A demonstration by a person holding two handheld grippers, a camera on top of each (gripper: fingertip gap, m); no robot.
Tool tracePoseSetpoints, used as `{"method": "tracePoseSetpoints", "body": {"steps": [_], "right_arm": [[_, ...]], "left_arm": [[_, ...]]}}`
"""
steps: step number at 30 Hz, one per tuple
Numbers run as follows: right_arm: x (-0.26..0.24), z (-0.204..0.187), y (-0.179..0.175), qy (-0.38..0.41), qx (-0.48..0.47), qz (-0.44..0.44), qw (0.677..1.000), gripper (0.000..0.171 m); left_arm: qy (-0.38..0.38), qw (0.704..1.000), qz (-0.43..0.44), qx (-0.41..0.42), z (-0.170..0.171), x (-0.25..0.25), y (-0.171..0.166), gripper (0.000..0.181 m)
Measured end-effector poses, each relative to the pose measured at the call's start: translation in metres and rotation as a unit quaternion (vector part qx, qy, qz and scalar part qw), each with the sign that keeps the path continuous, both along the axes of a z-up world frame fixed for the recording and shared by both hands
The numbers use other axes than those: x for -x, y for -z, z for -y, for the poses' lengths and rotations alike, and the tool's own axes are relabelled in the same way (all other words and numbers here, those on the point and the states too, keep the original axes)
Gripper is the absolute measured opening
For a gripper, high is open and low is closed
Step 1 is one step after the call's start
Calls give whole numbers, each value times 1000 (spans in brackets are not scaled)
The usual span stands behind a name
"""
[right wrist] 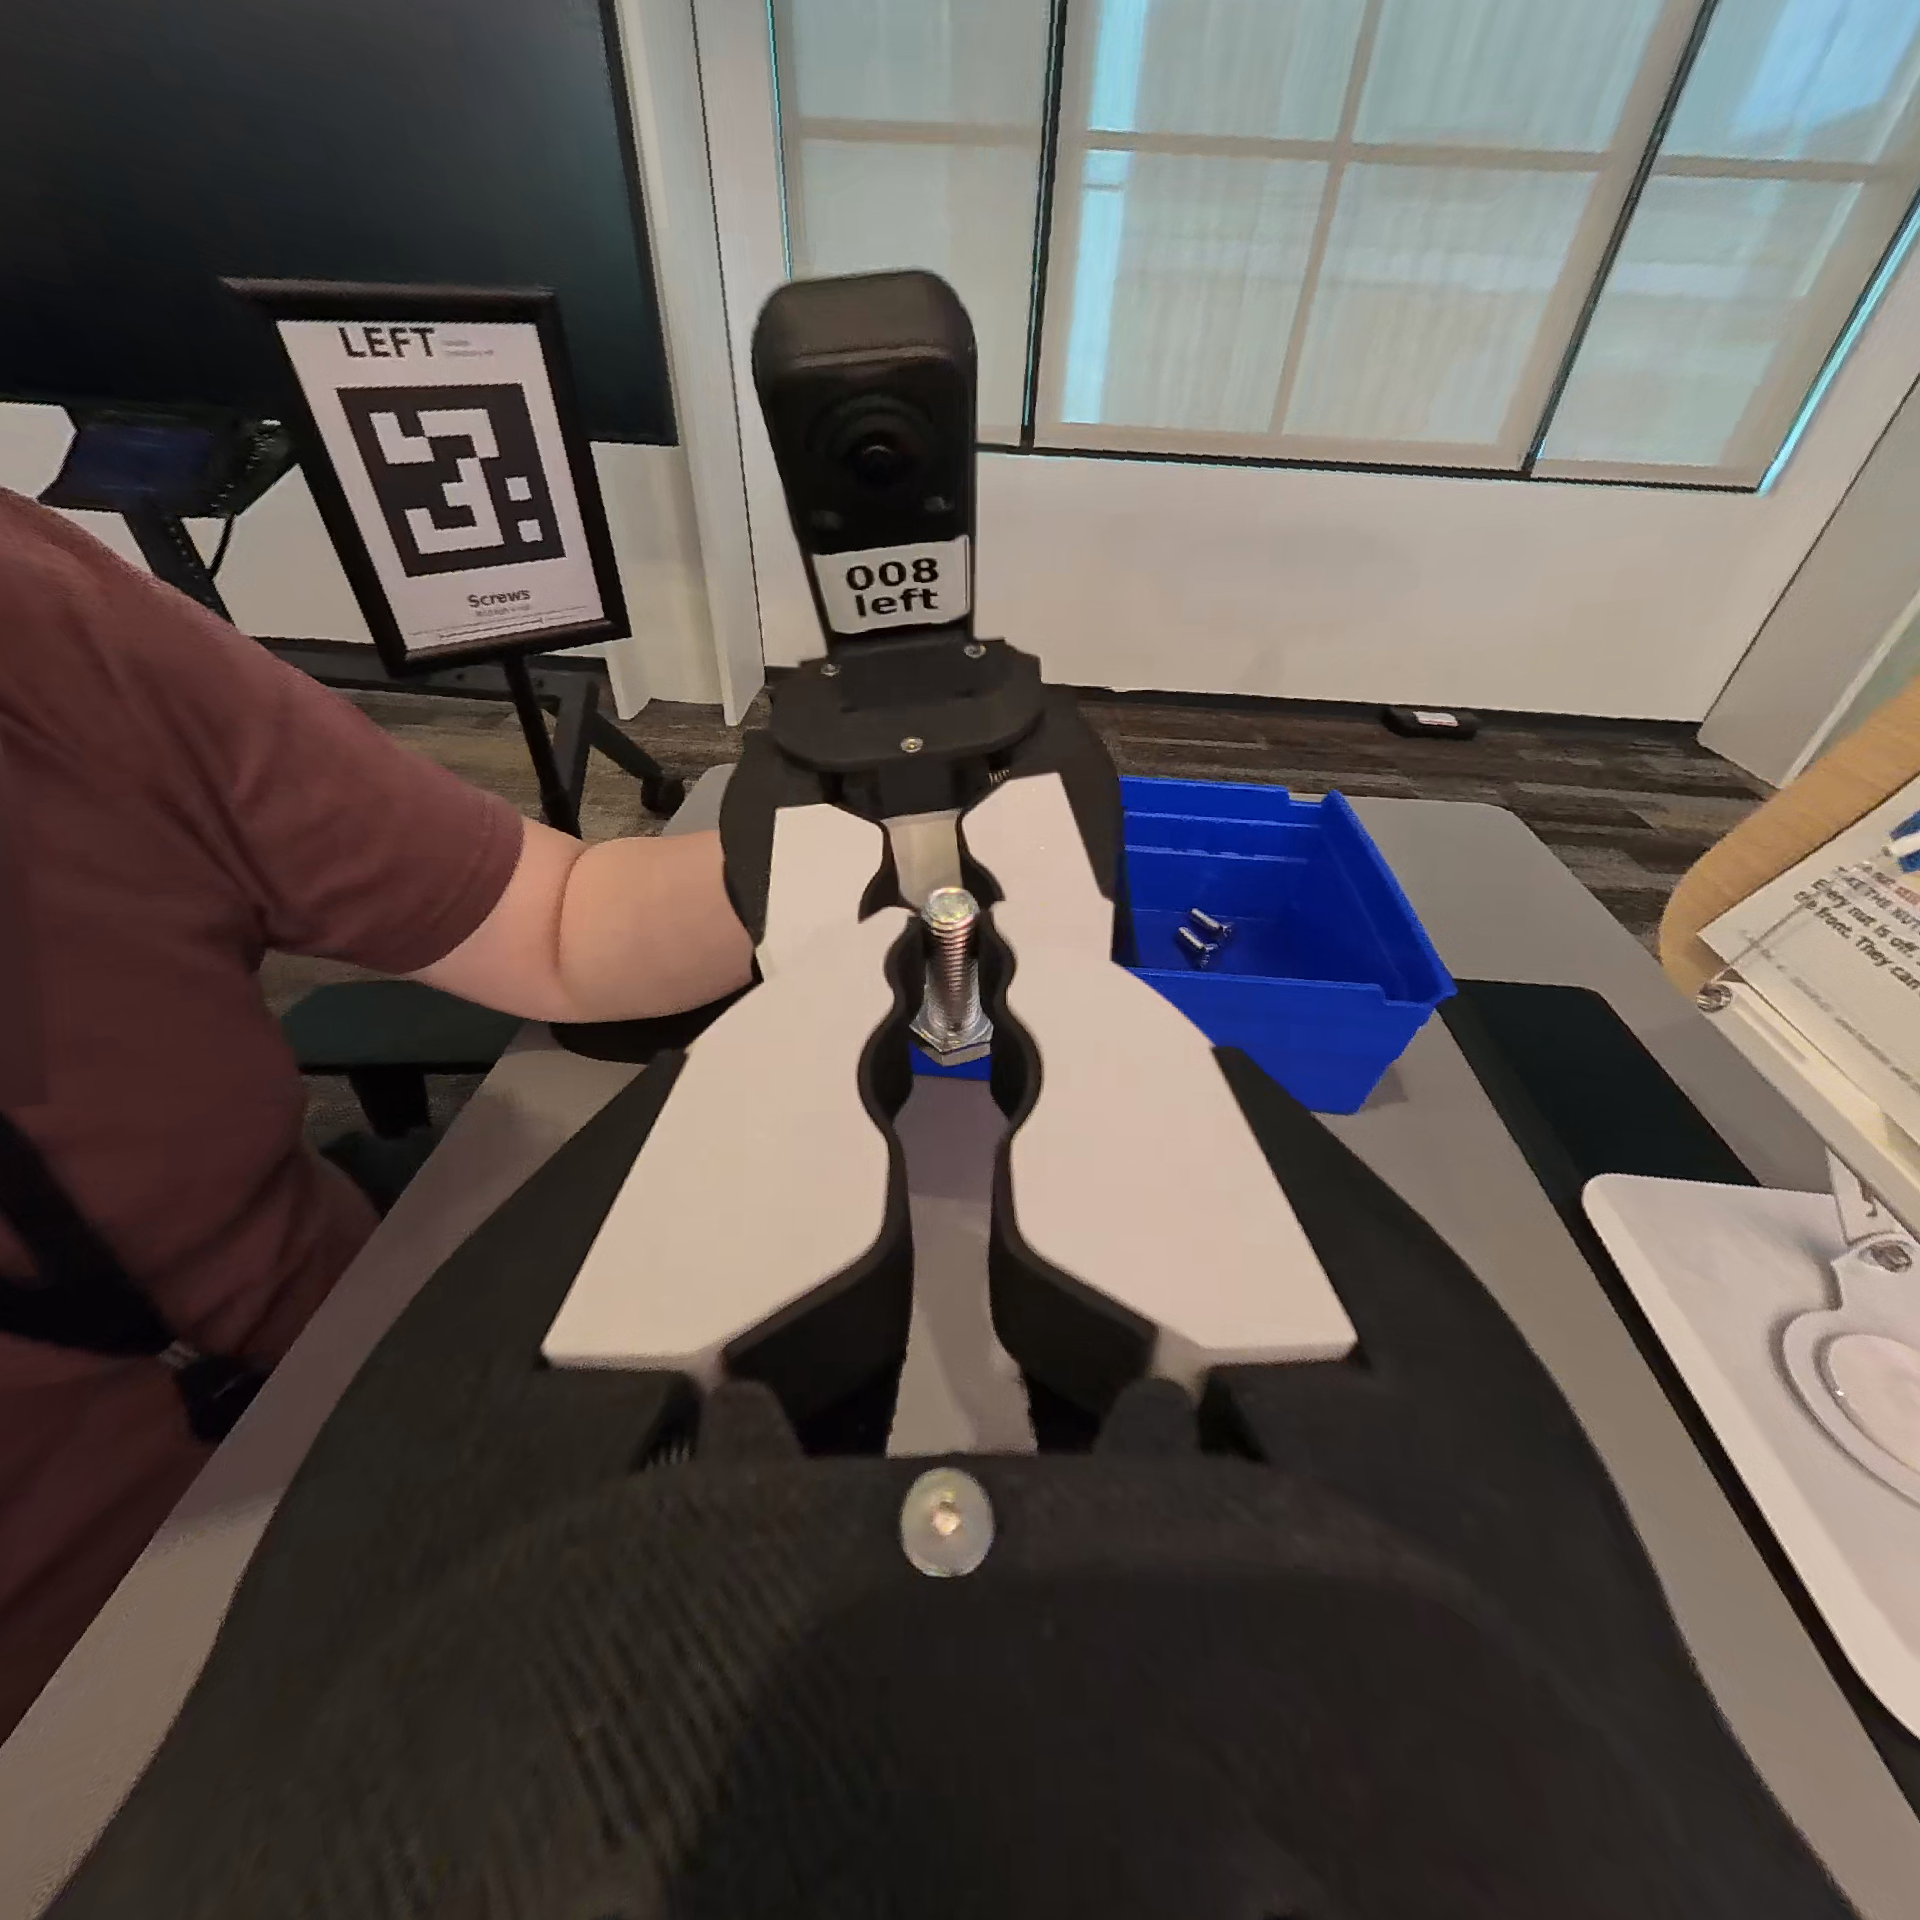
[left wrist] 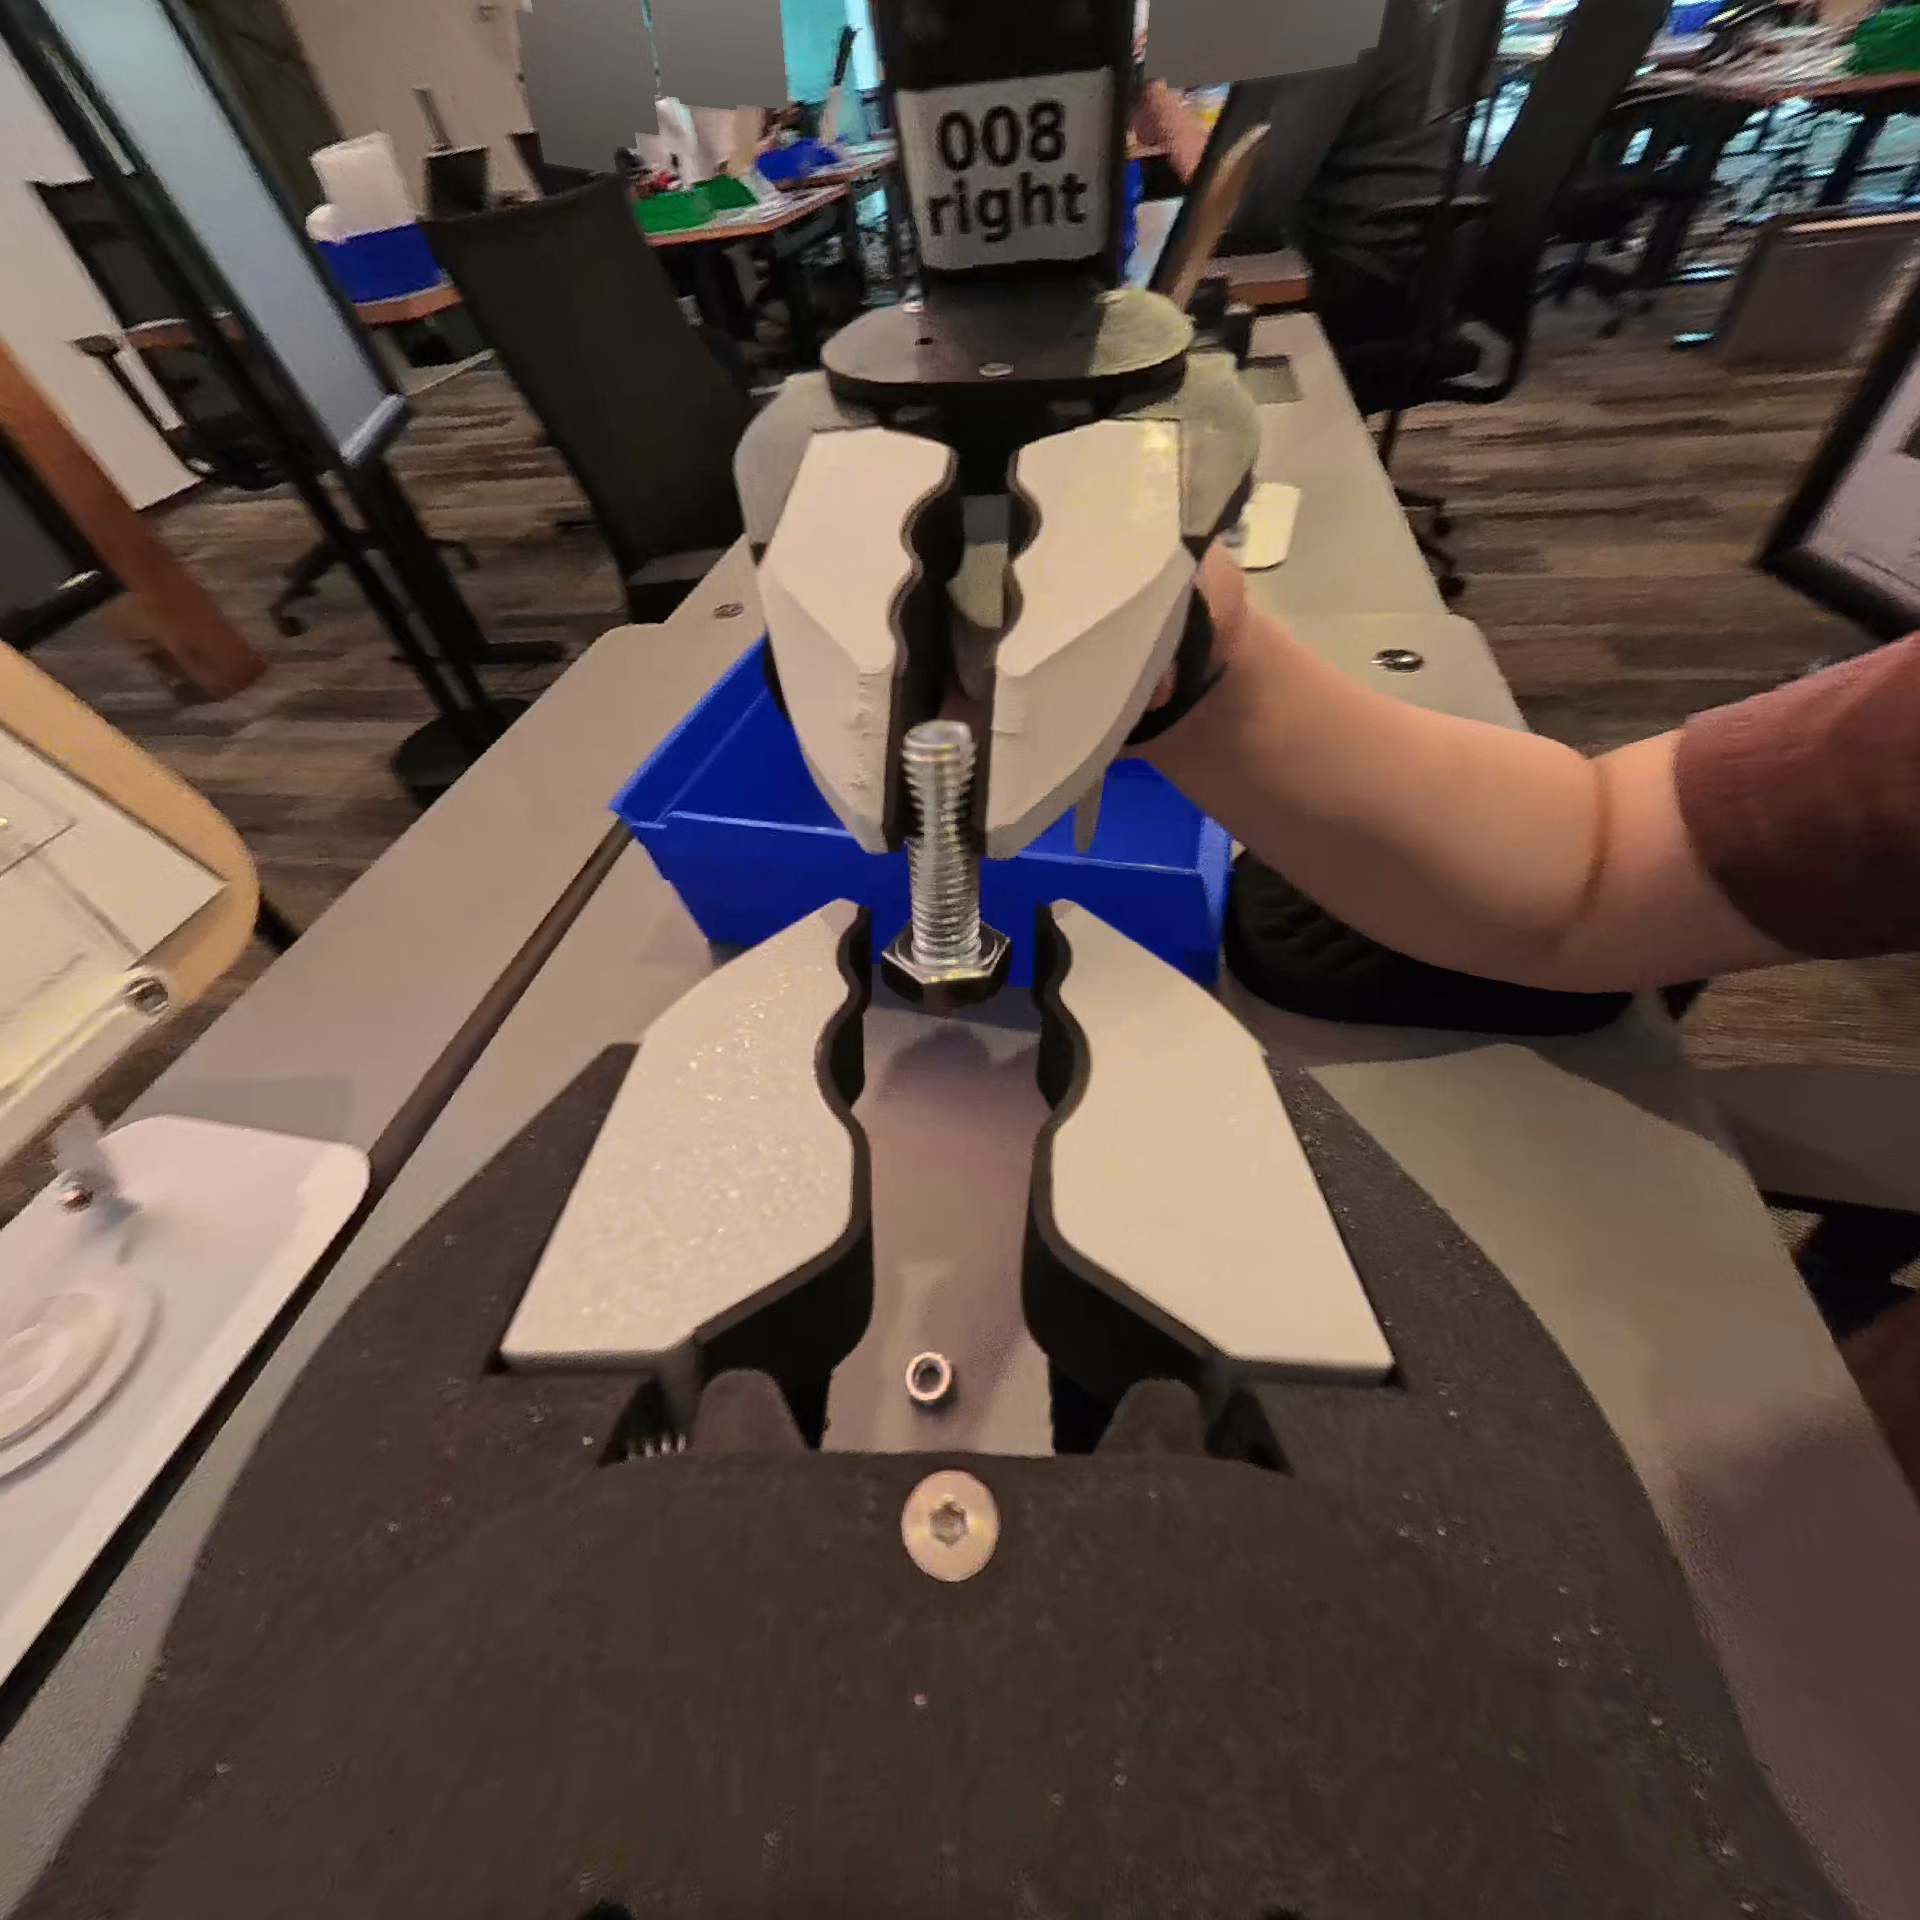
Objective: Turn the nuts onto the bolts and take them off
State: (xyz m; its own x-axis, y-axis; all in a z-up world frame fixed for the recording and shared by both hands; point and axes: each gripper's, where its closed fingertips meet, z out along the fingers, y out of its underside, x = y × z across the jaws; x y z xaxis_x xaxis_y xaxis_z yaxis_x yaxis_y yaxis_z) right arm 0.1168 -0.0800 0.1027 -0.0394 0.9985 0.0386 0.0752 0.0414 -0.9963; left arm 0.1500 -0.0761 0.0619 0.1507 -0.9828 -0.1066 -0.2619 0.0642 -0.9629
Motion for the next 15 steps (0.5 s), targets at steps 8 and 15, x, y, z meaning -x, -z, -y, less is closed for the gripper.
{"method": "tracePoseSetpoints", "body": {"steps": [8, 15], "right_arm": [[-1, 15, -5, -27, -14, 2, 1000, 10], [0, 19, -1, -33, -35, 18, 999, 10]], "left_arm": [[27, 999, 14, -11, 11, -5, -1, 23], [49, 999, 19, -14, 22, -7, -5, 22]]}}
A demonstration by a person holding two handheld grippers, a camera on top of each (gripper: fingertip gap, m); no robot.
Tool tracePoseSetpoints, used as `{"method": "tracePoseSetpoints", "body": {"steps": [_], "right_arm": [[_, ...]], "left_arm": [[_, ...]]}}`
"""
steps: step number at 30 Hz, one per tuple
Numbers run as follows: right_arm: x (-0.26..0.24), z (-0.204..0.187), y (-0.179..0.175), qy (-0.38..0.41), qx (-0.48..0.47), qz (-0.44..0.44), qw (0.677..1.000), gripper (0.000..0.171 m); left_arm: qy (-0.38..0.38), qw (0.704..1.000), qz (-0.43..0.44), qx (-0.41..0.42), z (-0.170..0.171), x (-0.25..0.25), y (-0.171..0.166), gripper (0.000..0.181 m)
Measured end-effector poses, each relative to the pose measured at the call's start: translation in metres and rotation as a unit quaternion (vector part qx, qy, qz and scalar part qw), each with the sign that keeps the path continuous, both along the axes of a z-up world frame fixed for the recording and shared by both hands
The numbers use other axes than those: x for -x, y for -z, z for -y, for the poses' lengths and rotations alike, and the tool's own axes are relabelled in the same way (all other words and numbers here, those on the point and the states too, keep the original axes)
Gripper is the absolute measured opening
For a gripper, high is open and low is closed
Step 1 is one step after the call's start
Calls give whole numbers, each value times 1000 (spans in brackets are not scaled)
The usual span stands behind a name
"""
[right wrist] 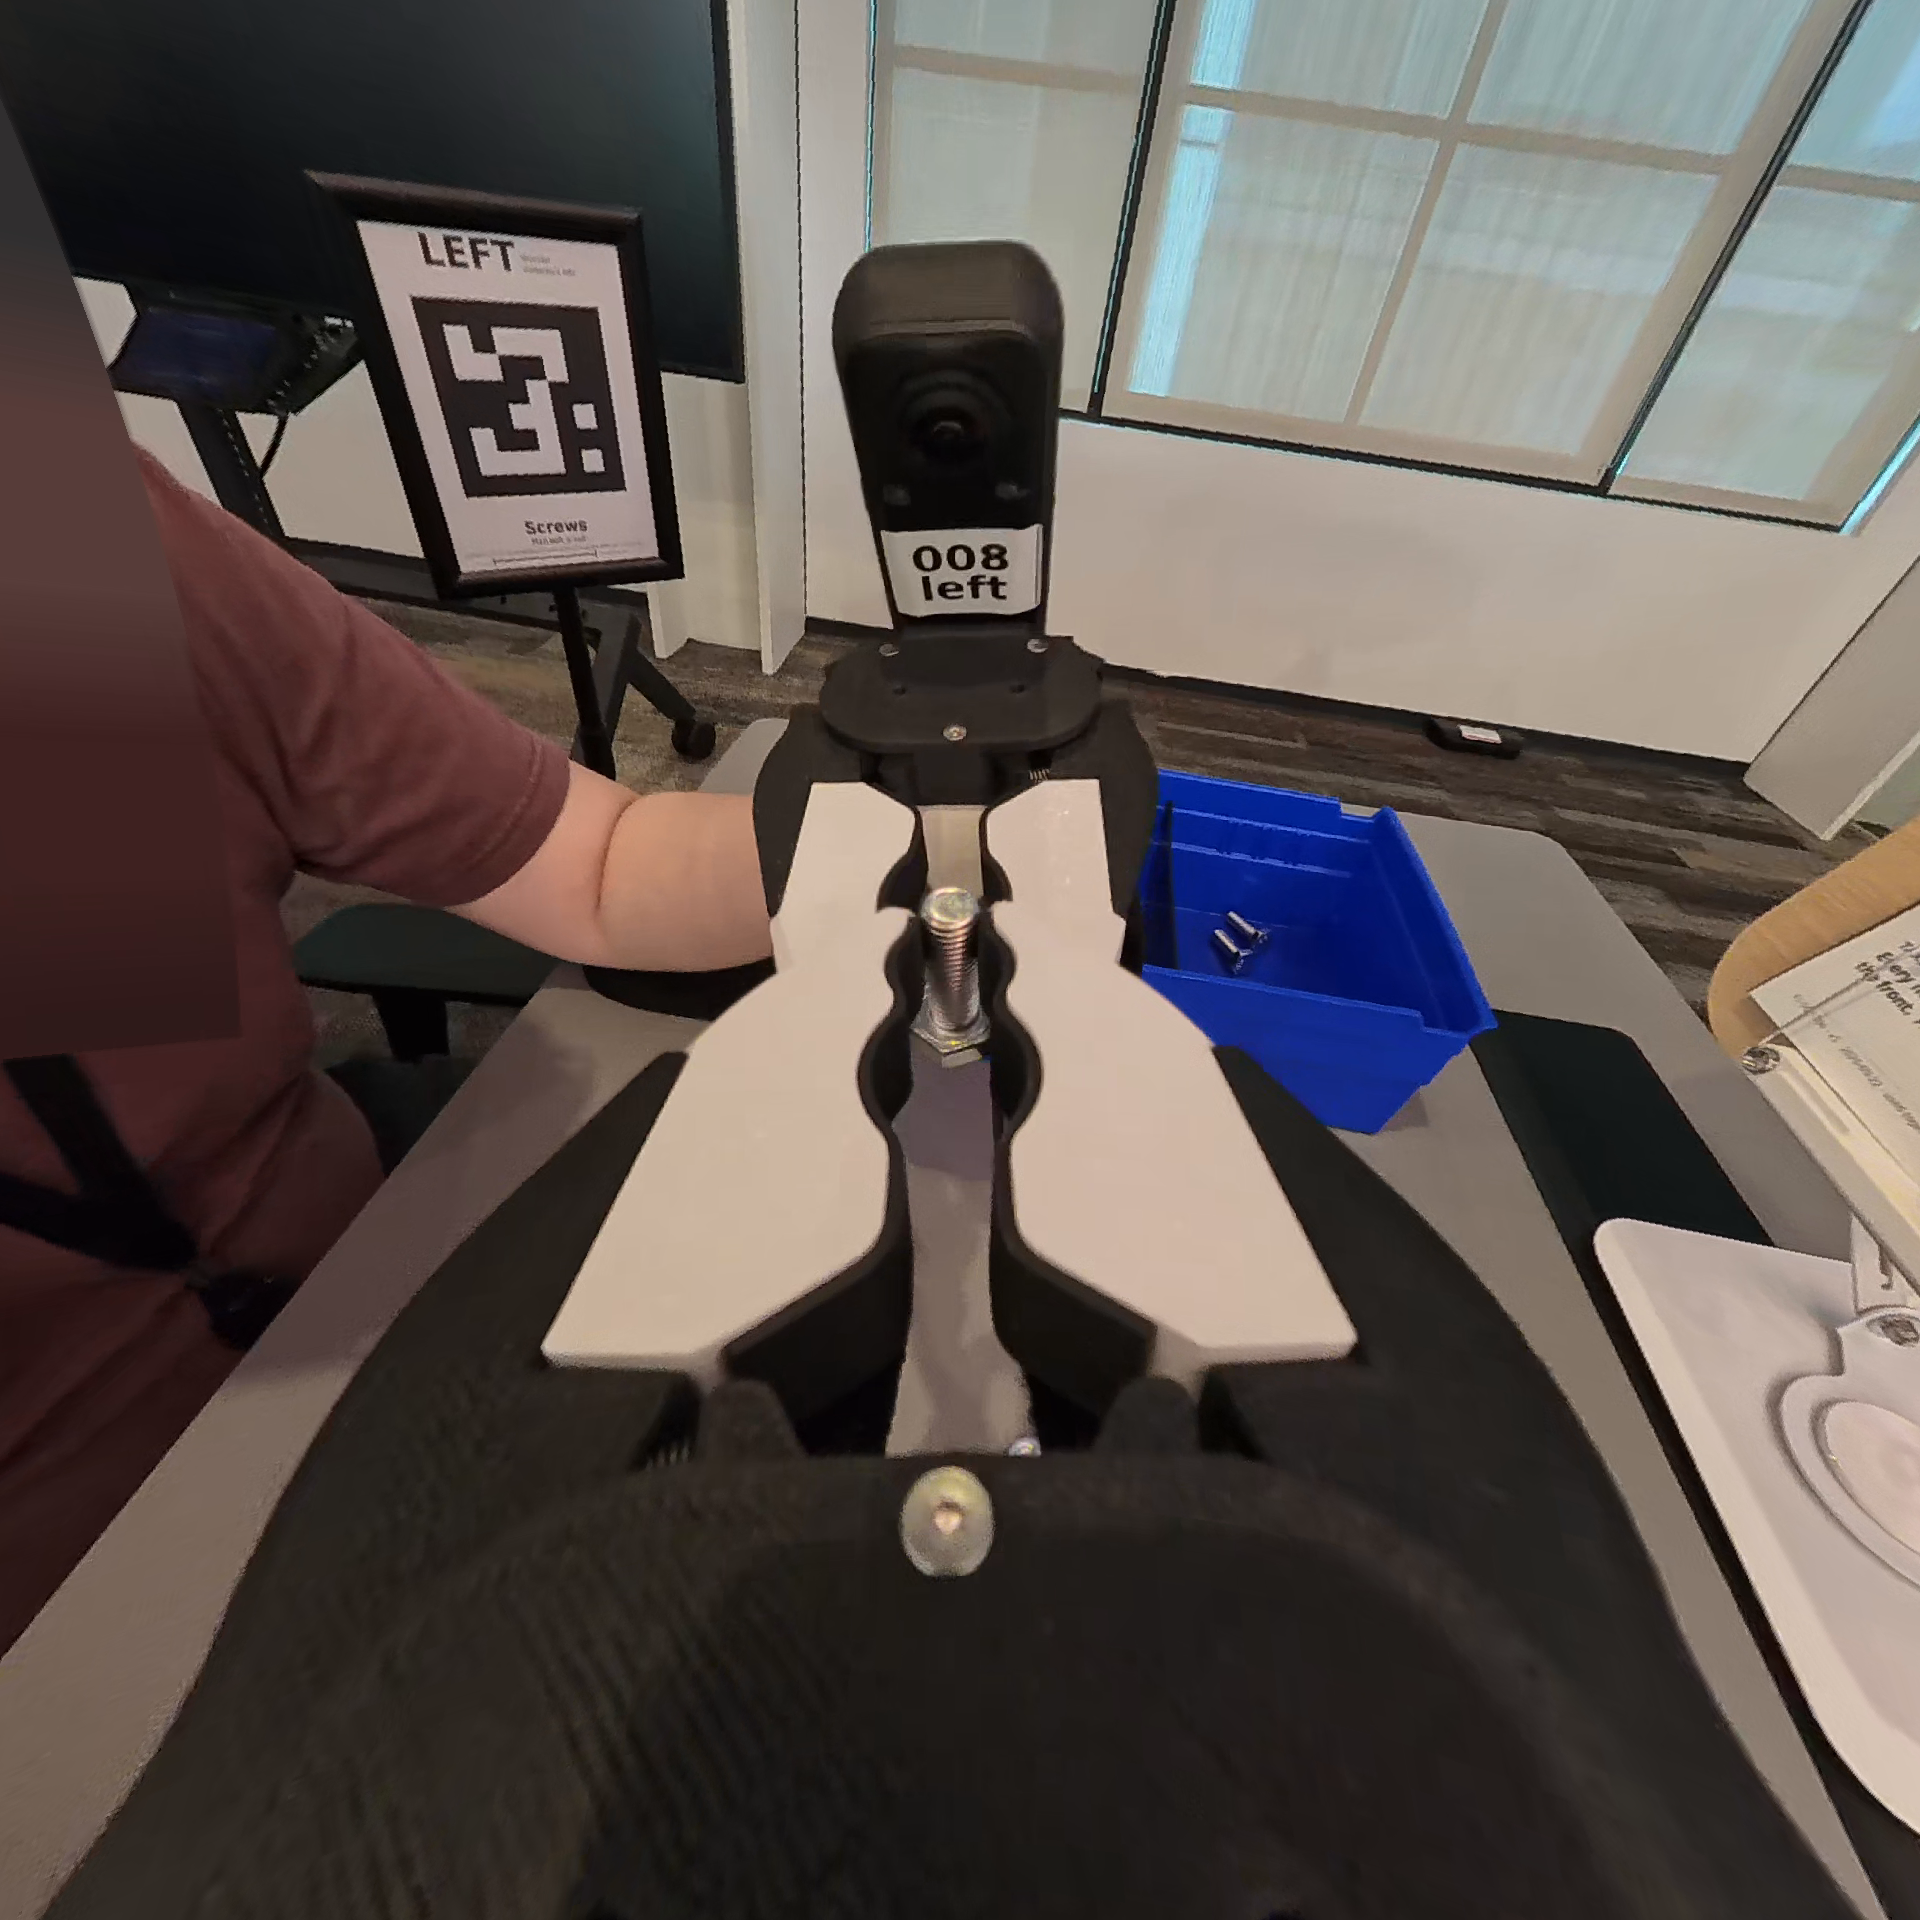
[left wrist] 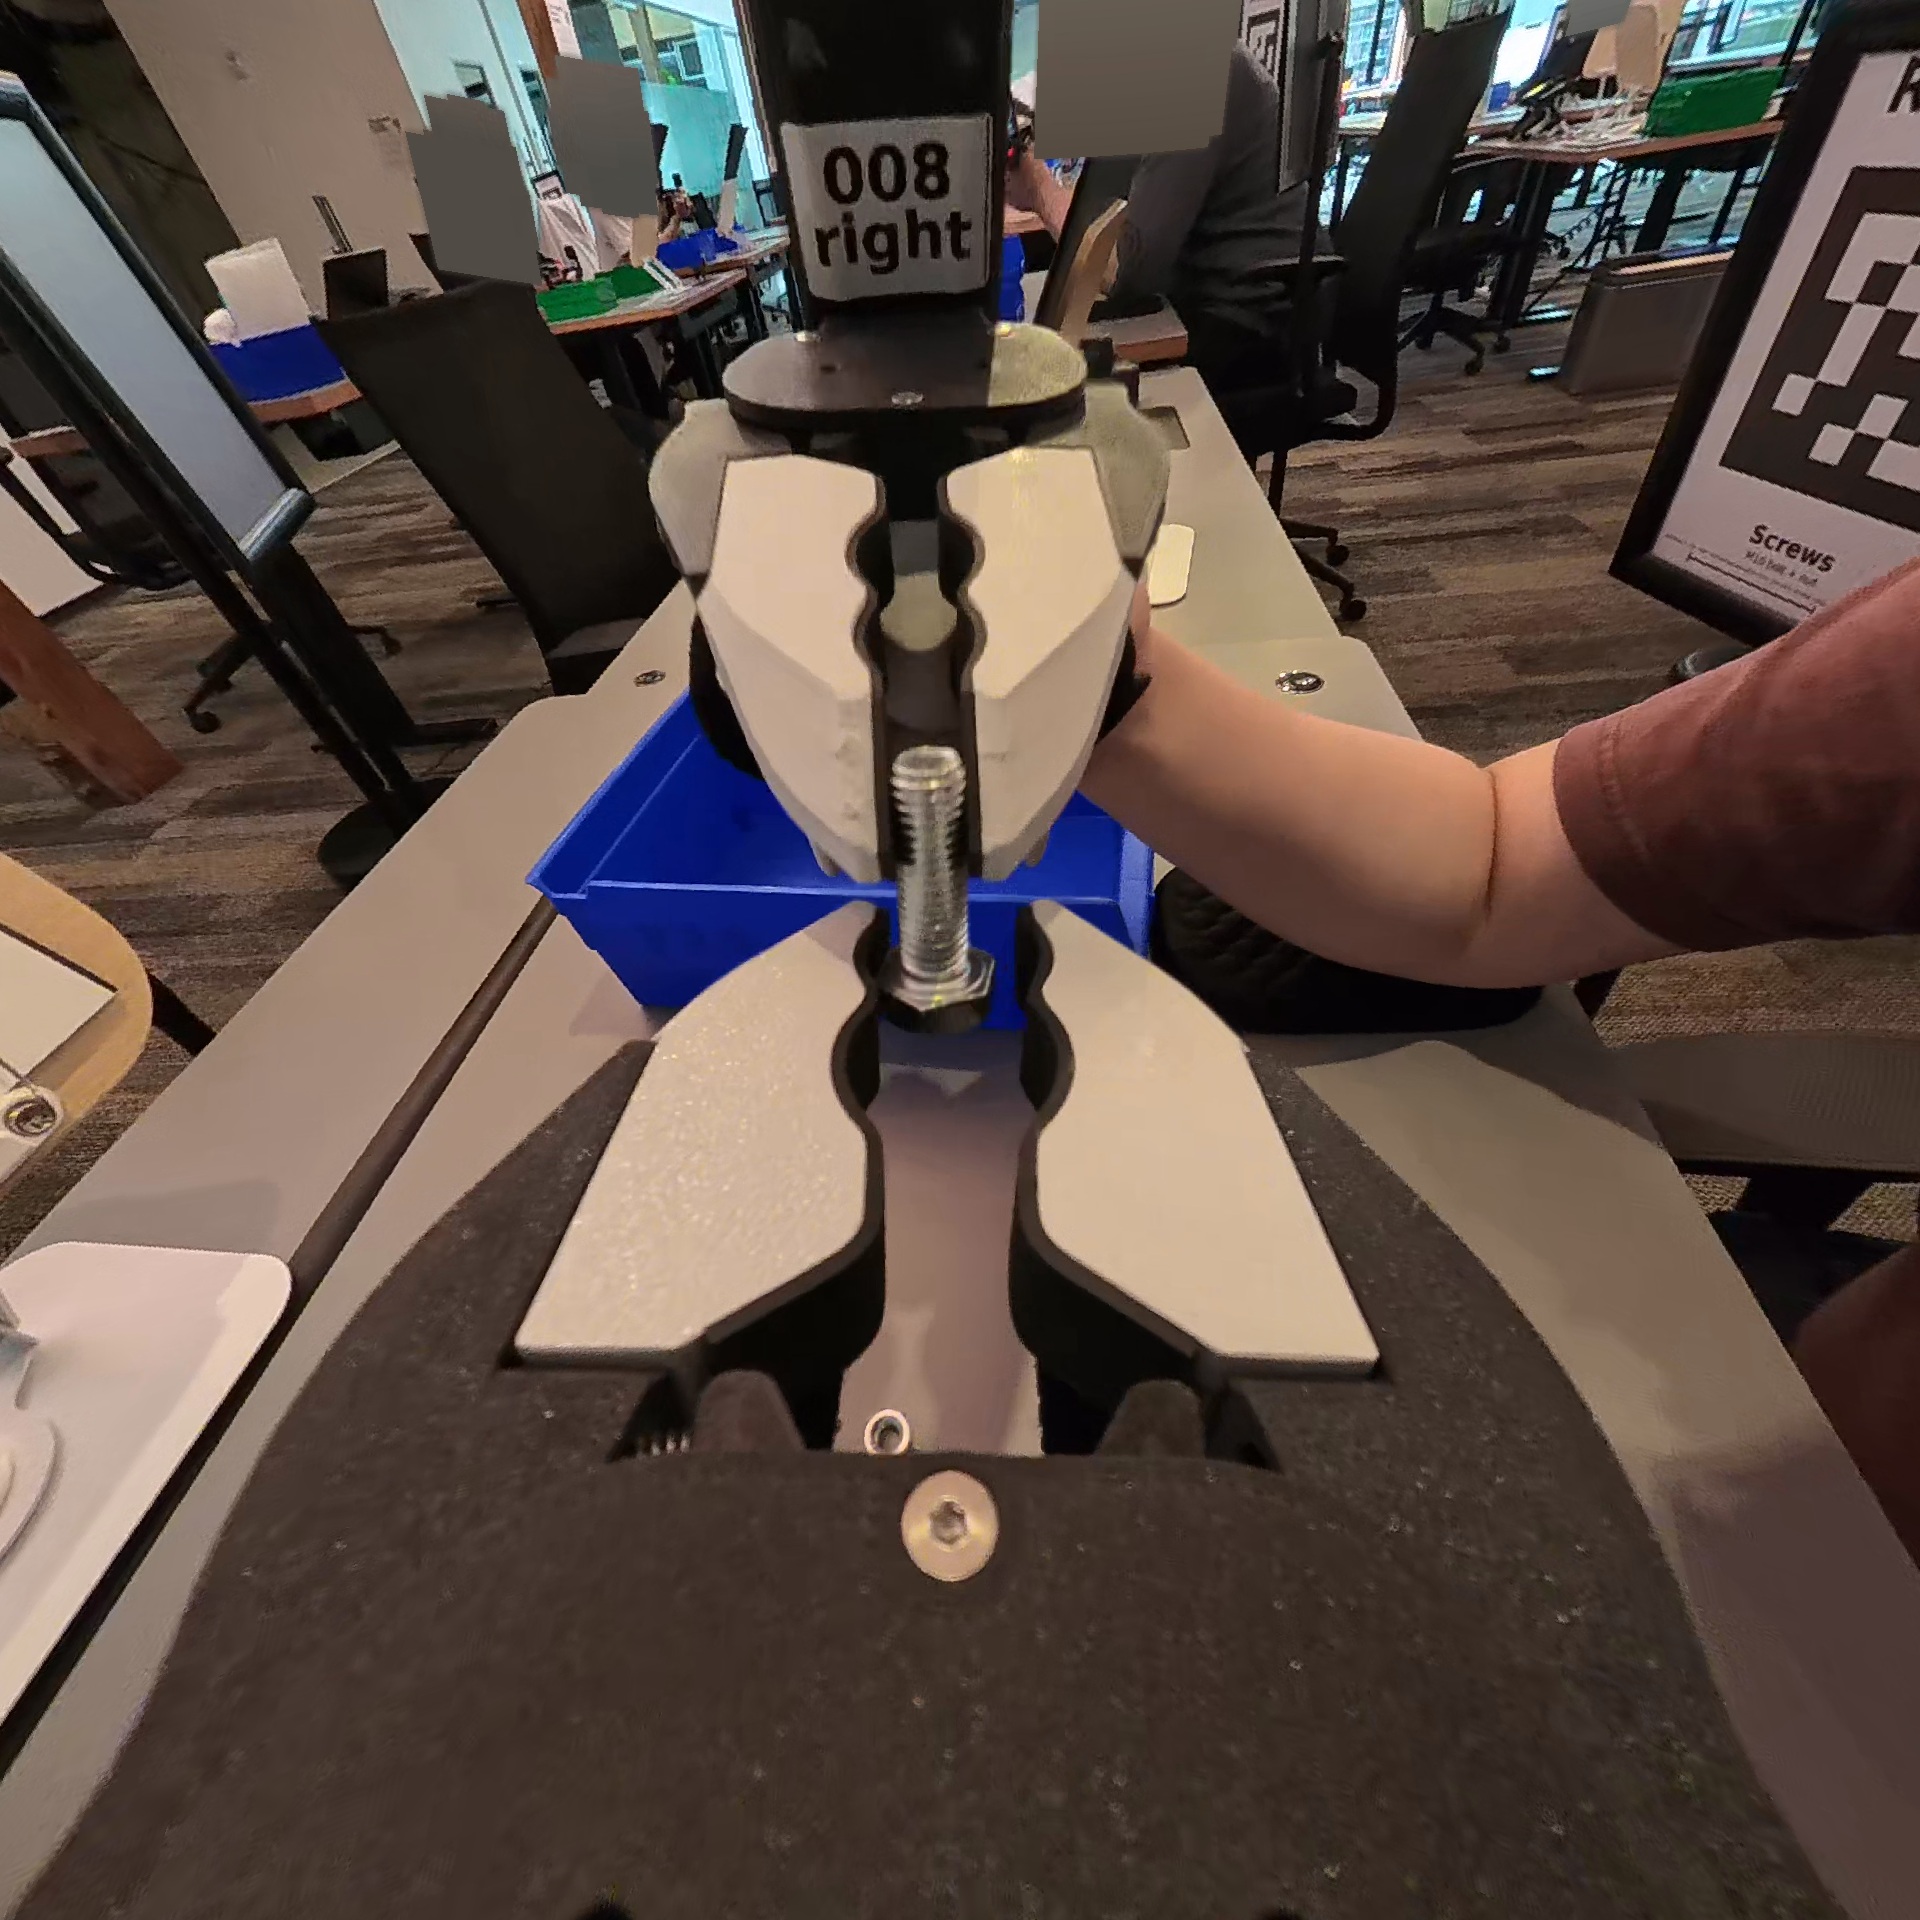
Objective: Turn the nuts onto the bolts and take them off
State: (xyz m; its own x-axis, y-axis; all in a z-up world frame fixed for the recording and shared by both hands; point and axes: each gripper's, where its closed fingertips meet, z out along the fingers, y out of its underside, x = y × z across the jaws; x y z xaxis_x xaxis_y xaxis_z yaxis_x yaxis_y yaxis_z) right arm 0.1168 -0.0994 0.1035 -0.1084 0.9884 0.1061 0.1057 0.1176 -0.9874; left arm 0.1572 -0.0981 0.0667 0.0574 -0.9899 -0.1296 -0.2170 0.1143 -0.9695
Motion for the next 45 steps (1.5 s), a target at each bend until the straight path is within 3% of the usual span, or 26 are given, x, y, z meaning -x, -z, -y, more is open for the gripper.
{"method": "tracePoseSetpoints", "body": {"steps": [13, 16, 19, 21, 24, 28, 32, 35, 45], "right_arm": [[2, 2, -5, -5, -16, -23, 1000, 11], [-1, -1, -21, 6, -1, -66, 998, 28], [-13, -20, -29, 66, 21, -76, 995, 29], [-16, -35, -10, 112, 30, -14, 993, 29], [-14, -42, 52, 136, 34, 162, 977, 26], [0, -37, 139, 115, -11, 371, 921, 25], [6, -37, 205, 100, -38, 504, 857, 25], [6, -48, 230, 98, -91, 541, 830, 24], [15, -46, 246, 28, -93, 560, 823, 24]], "left_arm": [[-11, 1000, -8, -21, -3, 1, 0, 15], [-20, 999, -6, -26, -8, 5, -1, 15], [-48, 998, -4, -36, -20, 15, -4, 15], [-84, 995, -6, -46, -35, 30, -9, 15], [-160, 985, -6, -59, -62, 70, -23, 15], [-243, 969, 12, -50, -87, 132, -43, 15], [-284, 958, 22, -41, -92, 178, -55, 15], [-299, 953, 24, -42, -90, 199, -60, 15], [-260, 964, 55, -21, -75, 213, -68, 15]]}}
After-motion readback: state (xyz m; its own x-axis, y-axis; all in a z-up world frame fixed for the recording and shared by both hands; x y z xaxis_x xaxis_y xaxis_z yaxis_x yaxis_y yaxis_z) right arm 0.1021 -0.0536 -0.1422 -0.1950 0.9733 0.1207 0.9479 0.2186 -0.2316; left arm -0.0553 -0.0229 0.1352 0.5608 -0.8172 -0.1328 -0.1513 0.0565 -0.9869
